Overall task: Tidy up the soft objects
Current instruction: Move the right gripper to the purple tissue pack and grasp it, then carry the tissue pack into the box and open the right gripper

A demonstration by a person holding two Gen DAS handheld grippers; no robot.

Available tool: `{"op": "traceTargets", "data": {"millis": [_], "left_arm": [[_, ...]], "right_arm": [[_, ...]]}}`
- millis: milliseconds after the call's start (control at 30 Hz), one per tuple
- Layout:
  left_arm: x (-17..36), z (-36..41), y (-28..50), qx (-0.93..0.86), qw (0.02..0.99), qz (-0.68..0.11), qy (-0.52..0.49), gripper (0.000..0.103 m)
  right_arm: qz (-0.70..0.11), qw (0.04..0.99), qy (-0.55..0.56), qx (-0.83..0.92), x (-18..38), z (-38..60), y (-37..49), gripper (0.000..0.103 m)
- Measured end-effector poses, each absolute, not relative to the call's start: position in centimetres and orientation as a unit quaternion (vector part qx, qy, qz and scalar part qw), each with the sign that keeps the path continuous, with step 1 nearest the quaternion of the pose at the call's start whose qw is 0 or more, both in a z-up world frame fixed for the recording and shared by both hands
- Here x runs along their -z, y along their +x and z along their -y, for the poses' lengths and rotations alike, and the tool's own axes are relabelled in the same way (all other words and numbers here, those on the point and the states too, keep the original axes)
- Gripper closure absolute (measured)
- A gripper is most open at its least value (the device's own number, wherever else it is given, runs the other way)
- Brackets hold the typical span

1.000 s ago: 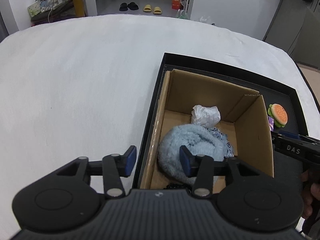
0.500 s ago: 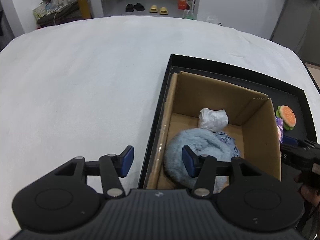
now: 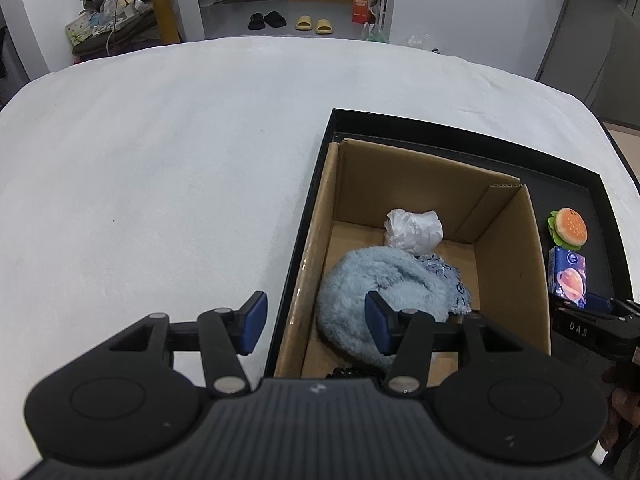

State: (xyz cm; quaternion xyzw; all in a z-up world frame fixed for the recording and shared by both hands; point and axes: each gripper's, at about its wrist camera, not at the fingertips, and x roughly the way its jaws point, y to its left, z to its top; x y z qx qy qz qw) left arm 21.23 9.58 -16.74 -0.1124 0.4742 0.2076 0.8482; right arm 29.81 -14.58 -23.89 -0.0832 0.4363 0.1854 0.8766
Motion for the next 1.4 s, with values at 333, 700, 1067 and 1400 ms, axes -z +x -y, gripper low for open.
{"op": "traceTargets", "data": {"millis": [333,700,1067,1400], "left_arm": [[17.1,-9.6,21.6,-0.208,0.847,-0.477,-0.11,0.051],[17.5,-9.9,21.5,-0.207,0.847,-0.476,-0.117,0.051],[17.0,-10.7,20.7,-0.212,0.848,-0.47,-0.124,0.051],[16.9,-11.3,19.8,-0.208,0.848,-0.468,-0.136,0.051]], "right_arm": [[-0.42,0.887,-0.09,-0.166,23.6,14.3,30.1,0.048],[-0.383,0.9,-0.079,-0.191,19.9,14.7,29.2,0.048],[-0.367,0.905,-0.056,-0.208,17.1,14.2,29.0,0.048],[-0.343,0.91,-0.05,-0.229,14.5,13.1,28.0,0.048]]}}
